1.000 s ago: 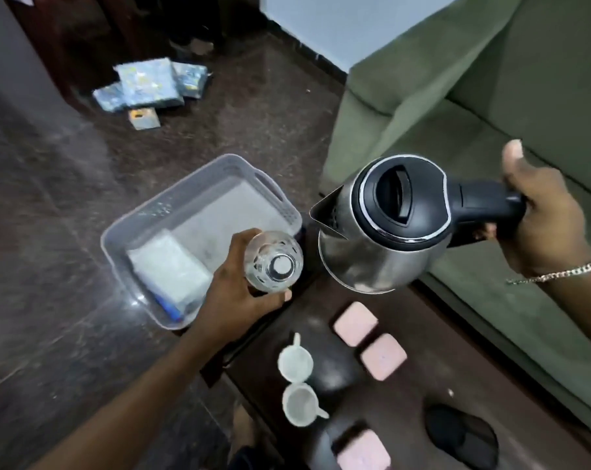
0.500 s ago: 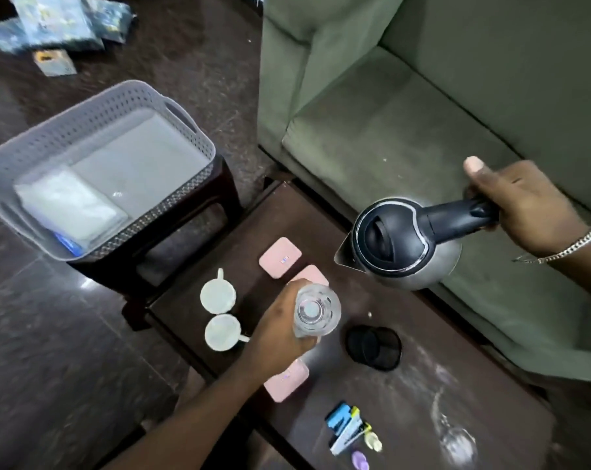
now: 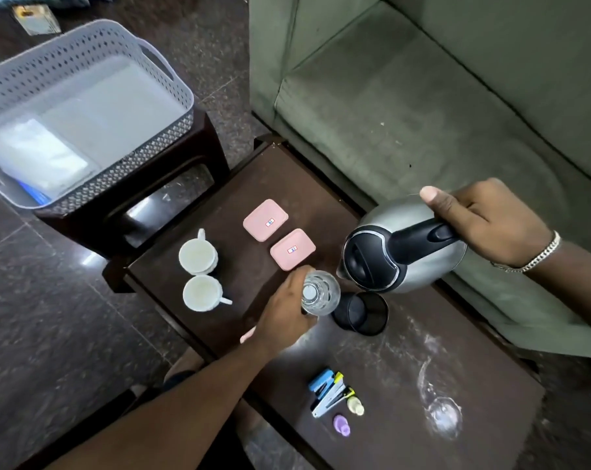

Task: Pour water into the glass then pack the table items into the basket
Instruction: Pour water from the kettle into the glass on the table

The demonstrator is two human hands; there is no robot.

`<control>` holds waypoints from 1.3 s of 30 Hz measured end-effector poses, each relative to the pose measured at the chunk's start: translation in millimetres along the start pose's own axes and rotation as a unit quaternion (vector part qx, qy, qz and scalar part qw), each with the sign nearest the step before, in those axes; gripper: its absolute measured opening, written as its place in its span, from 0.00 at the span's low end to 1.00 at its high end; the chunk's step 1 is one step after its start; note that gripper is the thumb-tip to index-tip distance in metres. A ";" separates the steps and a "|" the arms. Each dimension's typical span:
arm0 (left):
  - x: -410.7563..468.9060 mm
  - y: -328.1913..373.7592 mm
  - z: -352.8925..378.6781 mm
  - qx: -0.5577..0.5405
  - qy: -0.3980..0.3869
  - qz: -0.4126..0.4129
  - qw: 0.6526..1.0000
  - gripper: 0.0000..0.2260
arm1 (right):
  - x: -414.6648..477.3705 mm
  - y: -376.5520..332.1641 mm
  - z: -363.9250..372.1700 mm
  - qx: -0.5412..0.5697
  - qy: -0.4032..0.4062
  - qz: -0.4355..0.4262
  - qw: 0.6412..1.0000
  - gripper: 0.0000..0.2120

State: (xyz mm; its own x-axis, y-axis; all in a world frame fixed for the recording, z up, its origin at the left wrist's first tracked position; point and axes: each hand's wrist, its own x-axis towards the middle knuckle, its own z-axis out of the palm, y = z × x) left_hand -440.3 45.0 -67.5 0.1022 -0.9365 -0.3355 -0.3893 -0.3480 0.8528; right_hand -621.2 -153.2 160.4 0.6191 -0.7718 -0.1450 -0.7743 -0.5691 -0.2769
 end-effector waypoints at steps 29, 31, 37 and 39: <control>10.7 -7.0 0.8 0.003 0.006 -0.004 1.000 0.36 | 0.4 -19.9 39.3 -0.137 -0.012 -0.068 0.988 0.32; 10.9 -7.1 0.3 0.000 0.004 -0.004 1.000 0.36 | -0.5 -20.3 41.0 -0.143 -0.010 -0.074 0.987 0.31; 10.2 -6.5 0.7 -0.001 0.005 -0.008 1.000 0.36 | -1.3 -22.6 44.5 -0.172 -0.009 -0.080 0.982 0.31; 10.2 -6.7 0.8 -0.004 0.003 -0.008 1.000 0.36 | -1.5 -23.1 44.8 -0.174 -0.005 -0.083 0.981 0.31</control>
State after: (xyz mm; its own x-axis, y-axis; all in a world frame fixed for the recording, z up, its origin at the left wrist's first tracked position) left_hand -437.4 37.9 -77.0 0.1146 -0.9312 -0.3459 -0.3808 -0.3628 0.8505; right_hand -598.4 -126.1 124.4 0.7408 -0.6581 -0.1349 -0.6592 -0.7508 0.0428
